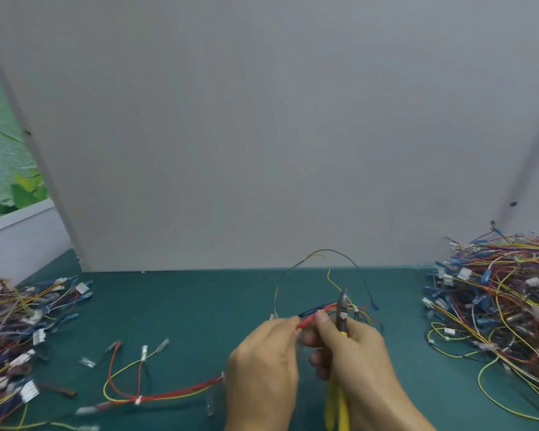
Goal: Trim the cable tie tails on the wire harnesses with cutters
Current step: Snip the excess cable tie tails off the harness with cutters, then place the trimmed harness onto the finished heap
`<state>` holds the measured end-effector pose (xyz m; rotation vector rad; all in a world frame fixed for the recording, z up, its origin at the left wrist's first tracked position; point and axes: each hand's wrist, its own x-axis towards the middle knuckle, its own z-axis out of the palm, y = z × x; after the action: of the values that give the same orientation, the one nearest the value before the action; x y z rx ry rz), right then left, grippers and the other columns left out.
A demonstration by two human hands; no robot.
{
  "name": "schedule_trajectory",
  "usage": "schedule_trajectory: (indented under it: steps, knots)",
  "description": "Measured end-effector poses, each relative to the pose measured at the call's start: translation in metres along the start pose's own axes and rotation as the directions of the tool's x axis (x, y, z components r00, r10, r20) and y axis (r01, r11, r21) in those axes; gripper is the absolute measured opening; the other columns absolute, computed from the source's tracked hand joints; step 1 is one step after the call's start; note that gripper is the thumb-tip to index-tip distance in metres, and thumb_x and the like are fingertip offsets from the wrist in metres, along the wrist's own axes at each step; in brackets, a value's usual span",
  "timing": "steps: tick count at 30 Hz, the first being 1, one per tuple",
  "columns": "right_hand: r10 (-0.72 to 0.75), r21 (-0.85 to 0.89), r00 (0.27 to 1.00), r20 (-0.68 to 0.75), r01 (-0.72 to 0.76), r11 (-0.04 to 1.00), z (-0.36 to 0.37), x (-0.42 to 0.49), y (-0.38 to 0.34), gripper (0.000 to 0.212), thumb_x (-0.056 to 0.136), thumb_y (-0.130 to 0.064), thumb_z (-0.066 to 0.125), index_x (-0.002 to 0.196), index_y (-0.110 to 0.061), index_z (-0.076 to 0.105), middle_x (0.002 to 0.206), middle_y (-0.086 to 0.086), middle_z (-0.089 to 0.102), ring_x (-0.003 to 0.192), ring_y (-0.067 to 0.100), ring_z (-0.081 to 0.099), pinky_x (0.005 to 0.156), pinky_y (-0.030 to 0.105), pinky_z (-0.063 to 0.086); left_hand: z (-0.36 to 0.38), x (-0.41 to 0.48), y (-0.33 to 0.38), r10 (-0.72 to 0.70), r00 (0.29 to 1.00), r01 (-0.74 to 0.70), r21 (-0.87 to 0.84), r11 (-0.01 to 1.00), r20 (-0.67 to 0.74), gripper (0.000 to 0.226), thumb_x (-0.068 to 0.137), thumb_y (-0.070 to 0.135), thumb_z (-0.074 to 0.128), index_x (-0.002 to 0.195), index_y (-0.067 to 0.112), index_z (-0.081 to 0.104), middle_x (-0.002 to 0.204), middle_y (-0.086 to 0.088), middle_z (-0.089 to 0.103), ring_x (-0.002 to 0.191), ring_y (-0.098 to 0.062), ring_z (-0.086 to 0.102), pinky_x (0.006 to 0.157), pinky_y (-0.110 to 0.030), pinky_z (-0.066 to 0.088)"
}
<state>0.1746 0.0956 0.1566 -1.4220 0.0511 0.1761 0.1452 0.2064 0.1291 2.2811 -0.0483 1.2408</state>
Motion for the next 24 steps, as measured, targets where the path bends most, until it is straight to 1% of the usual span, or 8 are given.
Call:
schedule_trajectory:
  steps: [3,5,10,12,16,18,20,24]
  knots:
    - [0.07,0.198,0.997,-0.011,-0.067,0.978,0.003,-0.002,-0.001,0.02,0.093,-0.007,0.059,0.074,0.0,0.062,0.058,0.01,0.062,0.045,0.015,0.051,0.051,0.028,0.039,0.003,-0.004,-0.001,0.229,0.973,-0.222,0.172,0.96,-0.022,0.024,0.084,0.014,0.053,0.084,0.015,0.078,0.081,0.005,0.072,0.062,-0.018,0.066,0.055,-0.024,0.053]
    - [0.031,0.236,0.999,-0.011,-0.027,0.971,0.0,-0.001,-0.004,0.015,0.091,-0.006,0.06,0.078,0.0,0.064,0.063,0.012,0.061,0.05,0.015,0.053,0.054,0.029,0.042,0.003,-0.004,0.0,0.271,0.963,-0.266,0.156,0.951,-0.012,0.022,0.086,0.015,0.056,0.09,0.014,0.078,0.089,0.004,0.073,0.065,-0.018,0.066,0.058,-0.025,0.053]
    - [-0.12,0.211,0.993,-0.017,0.121,0.97,-0.008,0.001,-0.015,0.015,0.095,-0.014,0.057,0.092,-0.001,0.064,0.087,0.01,0.074,0.068,0.014,0.062,0.06,0.028,0.045,-0.003,-0.006,-0.011,0.145,0.988,-0.15,0.163,0.975,0.043,0.037,0.073,0.016,0.074,0.11,0.012,0.072,0.113,0.0,0.069,0.087,-0.014,0.066,0.075,-0.029,0.052]
    - [-0.163,0.231,0.985,-0.059,0.172,0.958,-0.012,0.006,-0.025,0.011,0.095,-0.013,0.056,0.089,-0.006,0.061,0.083,0.011,0.073,0.064,0.015,0.06,0.059,0.029,0.046,-0.008,-0.007,-0.016,0.129,0.99,-0.137,0.179,0.974,0.059,0.035,0.071,0.017,0.074,0.106,0.013,0.073,0.105,0.003,0.071,0.085,-0.012,0.062,0.075,-0.025,0.046]
    - [-0.215,0.341,0.97,-0.116,0.242,0.909,-0.014,0.022,-0.058,0.016,0.097,-0.005,0.051,0.085,-0.015,0.056,0.066,0.005,0.065,0.051,0.013,0.053,0.055,0.028,0.044,-0.018,-0.009,-0.026,0.167,0.979,-0.19,0.23,0.955,0.117,0.024,0.071,0.02,0.068,0.093,0.012,0.076,0.079,0.007,0.07,0.065,-0.016,0.066,0.07,-0.025,0.043]
    - [-0.254,0.343,0.957,-0.137,0.286,0.895,-0.013,0.027,-0.075,0.016,0.097,-0.009,0.052,0.084,-0.017,0.057,0.061,0.0,0.061,0.053,0.012,0.05,0.057,0.028,0.043,-0.025,-0.01,-0.029,0.191,0.97,-0.223,0.243,0.944,0.149,0.027,0.079,0.029,0.06,0.094,0.012,0.076,0.081,0.007,0.07,0.069,-0.015,0.067,0.077,-0.028,0.042]
    - [-0.313,0.309,0.934,-0.175,0.353,0.883,-0.015,0.029,-0.091,0.015,0.096,-0.015,0.056,0.082,-0.018,0.057,0.06,-0.001,0.053,0.056,0.012,0.046,0.061,0.029,0.039,-0.031,-0.011,-0.029,0.187,0.962,-0.233,0.246,0.941,0.197,0.042,0.084,0.043,0.05,0.099,0.012,0.075,0.092,0.006,0.071,0.083,-0.014,0.069,0.087,-0.035,0.04]
    - [-0.498,0.139,0.853,-0.159,0.519,0.844,-0.033,0.02,-0.126,0.012,0.095,-0.014,0.057,0.086,-0.02,0.062,0.064,-0.003,0.049,0.059,0.012,0.043,0.06,0.028,0.036,-0.043,-0.014,-0.033,0.146,0.954,-0.214,0.255,0.943,0.262,0.069,0.096,0.059,0.026,0.099,0.012,0.076,0.101,0.002,0.072,0.092,-0.015,0.069,0.089,-0.034,0.037]
